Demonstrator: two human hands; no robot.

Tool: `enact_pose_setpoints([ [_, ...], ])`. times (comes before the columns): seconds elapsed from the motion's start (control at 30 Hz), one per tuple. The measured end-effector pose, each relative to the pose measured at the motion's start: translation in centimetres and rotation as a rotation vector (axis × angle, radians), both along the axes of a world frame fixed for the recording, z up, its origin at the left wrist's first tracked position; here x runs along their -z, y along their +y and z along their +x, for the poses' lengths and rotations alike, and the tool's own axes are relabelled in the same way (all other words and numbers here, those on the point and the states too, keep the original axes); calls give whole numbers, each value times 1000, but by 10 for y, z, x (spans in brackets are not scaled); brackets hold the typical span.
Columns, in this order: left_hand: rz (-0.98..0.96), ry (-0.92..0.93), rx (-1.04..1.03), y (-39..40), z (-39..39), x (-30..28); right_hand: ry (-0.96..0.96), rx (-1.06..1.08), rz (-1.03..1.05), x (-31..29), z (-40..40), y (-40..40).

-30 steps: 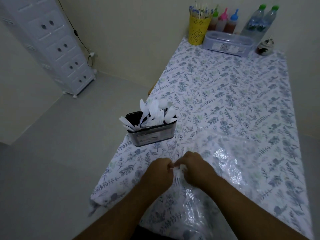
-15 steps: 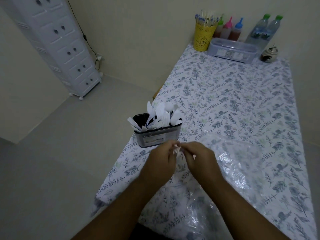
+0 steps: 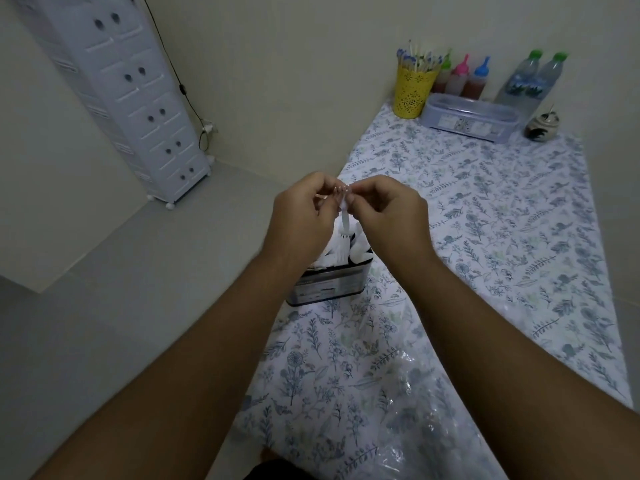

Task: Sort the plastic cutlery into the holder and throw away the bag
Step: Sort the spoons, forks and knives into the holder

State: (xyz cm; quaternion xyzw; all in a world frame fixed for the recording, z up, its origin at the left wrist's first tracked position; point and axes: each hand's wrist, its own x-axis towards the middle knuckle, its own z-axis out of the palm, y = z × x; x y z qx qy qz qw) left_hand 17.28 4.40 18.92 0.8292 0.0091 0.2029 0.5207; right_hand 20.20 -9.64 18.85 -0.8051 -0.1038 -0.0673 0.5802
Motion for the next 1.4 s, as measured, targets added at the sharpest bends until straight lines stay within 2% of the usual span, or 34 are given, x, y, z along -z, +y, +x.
enact_pose_setpoints([
  [0.1,54,48,-6,7,9,16,57,19,-66,15,6,5],
  [0.3,348,182,113,11,21,20,62,32,-266,30,16,7],
  [0.47,456,150,101,14,32,9,51,44,-291,22,24,7],
  [0.6,605,324,154,12,30,34,91,-33,-474,40,22,7],
  [0.8,431,190,28,5,18,33,-39,-16,-457,43,17,1],
  [0.93,486,163,53,0,13,33,-40,-60,-489,45,15,-4],
  [1.03,477,56,58,-9,2,31,-43,-54,-480,42,5,-14],
  [1.13,445,29,154,-30,-22,44,-19,-57,-501,48,-22,-35],
  [1.3,408,141,311,-78,-75,121,164,20,-674,116,-93,-106],
  [1.4,502,277,510,-115,-103,165,304,152,-841,160,-138,-159],
])
